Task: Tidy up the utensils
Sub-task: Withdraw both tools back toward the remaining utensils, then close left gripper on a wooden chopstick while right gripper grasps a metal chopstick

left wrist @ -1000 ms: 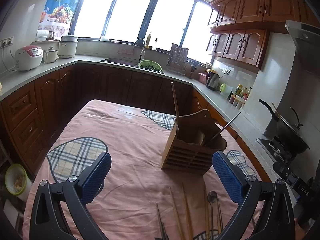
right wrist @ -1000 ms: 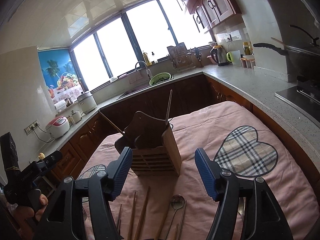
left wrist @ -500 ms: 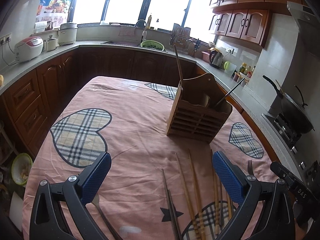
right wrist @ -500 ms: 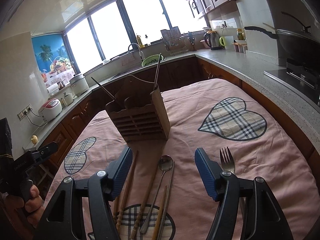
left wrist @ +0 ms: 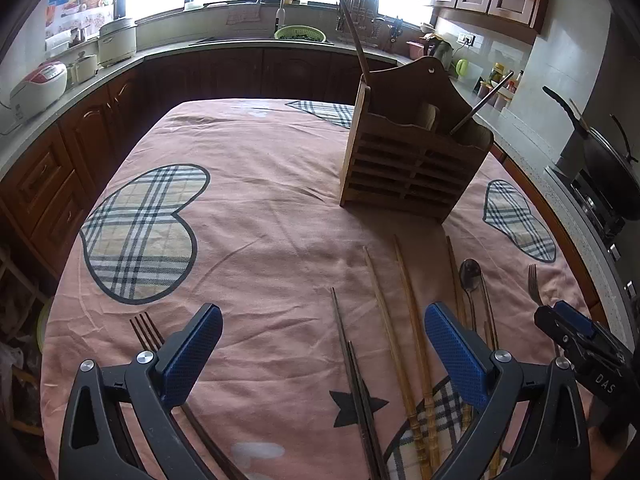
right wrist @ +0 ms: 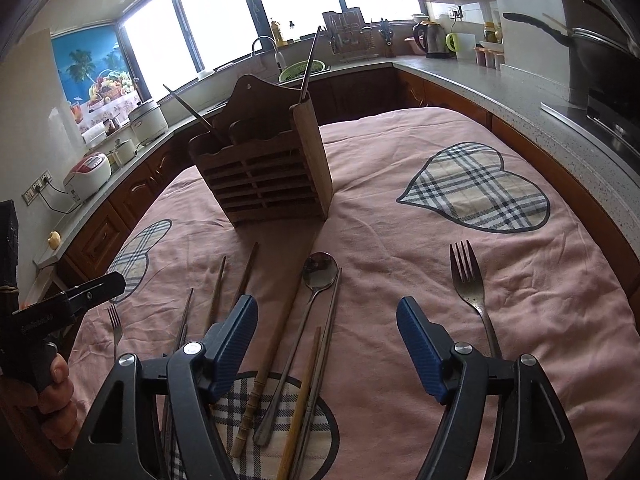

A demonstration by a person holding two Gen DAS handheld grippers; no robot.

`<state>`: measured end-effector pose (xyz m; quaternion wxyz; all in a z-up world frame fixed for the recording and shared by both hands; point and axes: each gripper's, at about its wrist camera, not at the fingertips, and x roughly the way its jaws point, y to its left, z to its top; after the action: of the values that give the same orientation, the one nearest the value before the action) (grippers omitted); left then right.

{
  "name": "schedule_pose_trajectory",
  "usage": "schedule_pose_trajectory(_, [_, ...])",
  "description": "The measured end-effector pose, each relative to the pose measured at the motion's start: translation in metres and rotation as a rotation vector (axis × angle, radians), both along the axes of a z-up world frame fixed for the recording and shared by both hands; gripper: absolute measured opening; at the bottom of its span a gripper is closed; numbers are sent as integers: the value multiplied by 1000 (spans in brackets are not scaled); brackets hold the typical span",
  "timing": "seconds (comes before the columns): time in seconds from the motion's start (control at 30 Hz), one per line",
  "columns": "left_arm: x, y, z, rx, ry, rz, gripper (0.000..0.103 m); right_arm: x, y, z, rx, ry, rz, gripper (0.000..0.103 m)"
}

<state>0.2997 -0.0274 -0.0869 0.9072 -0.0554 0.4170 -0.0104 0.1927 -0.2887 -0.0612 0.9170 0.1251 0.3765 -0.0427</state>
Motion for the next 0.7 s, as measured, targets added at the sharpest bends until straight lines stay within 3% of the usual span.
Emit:
schedule_pose_trajectory(0.47, [45, -4, 6, 22, 76, -9, 98, 38, -10, -31, 5, 97, -4, 72])
schedule_pose_trajectory(0.7, [74, -20, 3, 40, 112, -48, 78, 59, -12, -46, -7, 156, 8, 46])
